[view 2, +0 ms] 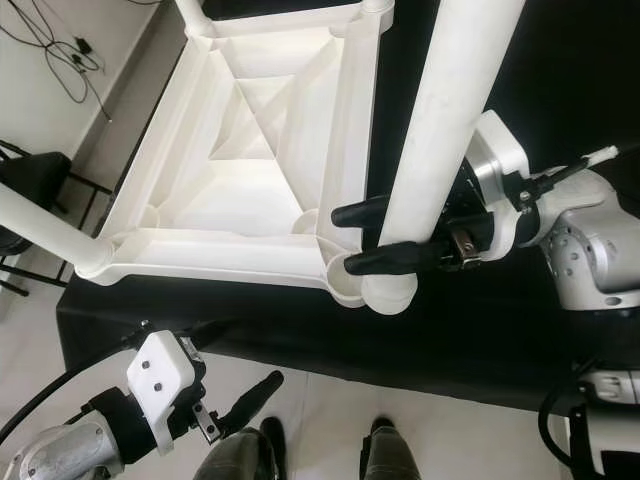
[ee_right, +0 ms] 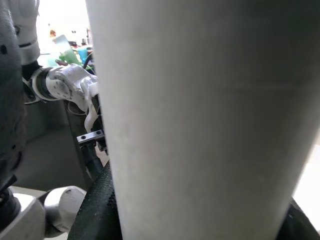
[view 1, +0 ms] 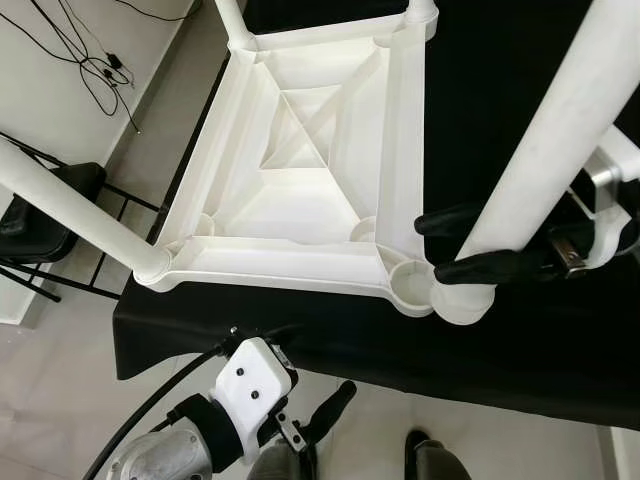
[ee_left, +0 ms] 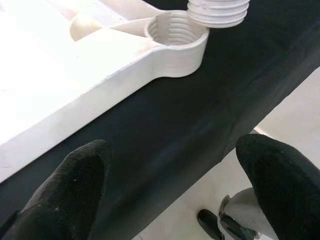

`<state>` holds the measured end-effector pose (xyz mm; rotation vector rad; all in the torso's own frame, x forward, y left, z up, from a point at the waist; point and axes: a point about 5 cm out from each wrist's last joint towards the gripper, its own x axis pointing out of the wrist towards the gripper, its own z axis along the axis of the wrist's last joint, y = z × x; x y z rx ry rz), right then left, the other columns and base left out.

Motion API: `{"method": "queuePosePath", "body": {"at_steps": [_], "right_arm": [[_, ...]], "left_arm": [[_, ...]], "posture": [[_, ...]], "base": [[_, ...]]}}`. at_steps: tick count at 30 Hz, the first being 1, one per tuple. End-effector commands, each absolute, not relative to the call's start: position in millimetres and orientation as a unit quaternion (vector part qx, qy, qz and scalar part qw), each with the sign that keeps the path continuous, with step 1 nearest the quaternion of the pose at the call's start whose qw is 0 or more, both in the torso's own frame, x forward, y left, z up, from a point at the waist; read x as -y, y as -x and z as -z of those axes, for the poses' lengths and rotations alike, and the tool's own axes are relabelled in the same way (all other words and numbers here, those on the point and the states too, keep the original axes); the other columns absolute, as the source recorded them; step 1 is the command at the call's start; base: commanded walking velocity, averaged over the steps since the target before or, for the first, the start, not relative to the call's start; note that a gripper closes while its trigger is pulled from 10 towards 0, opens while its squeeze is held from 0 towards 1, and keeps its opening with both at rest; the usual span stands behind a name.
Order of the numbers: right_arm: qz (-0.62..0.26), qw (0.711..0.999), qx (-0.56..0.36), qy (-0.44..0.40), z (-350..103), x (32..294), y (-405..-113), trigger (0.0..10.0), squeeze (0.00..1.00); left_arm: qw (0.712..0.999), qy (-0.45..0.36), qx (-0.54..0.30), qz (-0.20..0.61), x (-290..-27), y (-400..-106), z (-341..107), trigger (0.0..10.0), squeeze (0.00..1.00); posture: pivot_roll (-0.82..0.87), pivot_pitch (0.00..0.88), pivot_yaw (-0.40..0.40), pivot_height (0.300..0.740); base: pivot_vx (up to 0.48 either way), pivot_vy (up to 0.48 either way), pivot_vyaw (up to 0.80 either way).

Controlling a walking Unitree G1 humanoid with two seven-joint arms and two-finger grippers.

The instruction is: Building children table

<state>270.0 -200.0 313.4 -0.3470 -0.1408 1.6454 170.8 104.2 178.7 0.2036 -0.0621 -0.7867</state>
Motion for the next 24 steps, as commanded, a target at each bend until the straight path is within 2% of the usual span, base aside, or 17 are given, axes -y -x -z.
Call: {"method": "queuePosePath", "body": {"at_steps": [1, 10, 13, 19, 24], "right_arm": [[-0.737, 0.655, 0.047, 0.159, -303, 191, -268, 10.0, 0.00], [-0.751, 0.640, 0.078, 0.143, -306, 173, -263, 10.0, 0.00], [-0.758, 0.629, 0.059, 0.160, -293, 164, -264, 10.0, 0.00], [-0.750, 0.637, 0.043, 0.176, -281, 164, -268, 10.0, 0.00], [-0.733, 0.657, 0.036, 0.173, -282, 175, -276, 10.0, 0.00]], "left_arm": [[0.920, -0.100, 0.011, 0.380, -108, -170, -173, 10.0, 0.00], [0.921, -0.096, 0.009, 0.377, -108, -171, -172, 10.0, 0.00], [0.922, -0.096, 0.010, 0.376, -108, -171, -171, 10.0, 0.00], [0.922, -0.098, 0.011, 0.375, -107, -170, -171, 10.0, 0.00], [0.922, -0.099, 0.011, 0.375, -106, -170, -171, 10.0, 0.00]], "posture": [[-0.02, 0.336, 0.197, 0.740], [-0.02, 0.339, 0.194, 0.740], [-0.02, 0.341, 0.186, 0.740], [-0.02, 0.342, 0.184, 0.740], [-0.02, 0.344, 0.183, 0.740]], "base": [[0.000, 0.000, 0.00], [0.000, 0.000, 0.00], [0.000, 0.000, 0.00], [0.000, 0.000, 0.00], [0.000, 0.000, 0.00]]}}
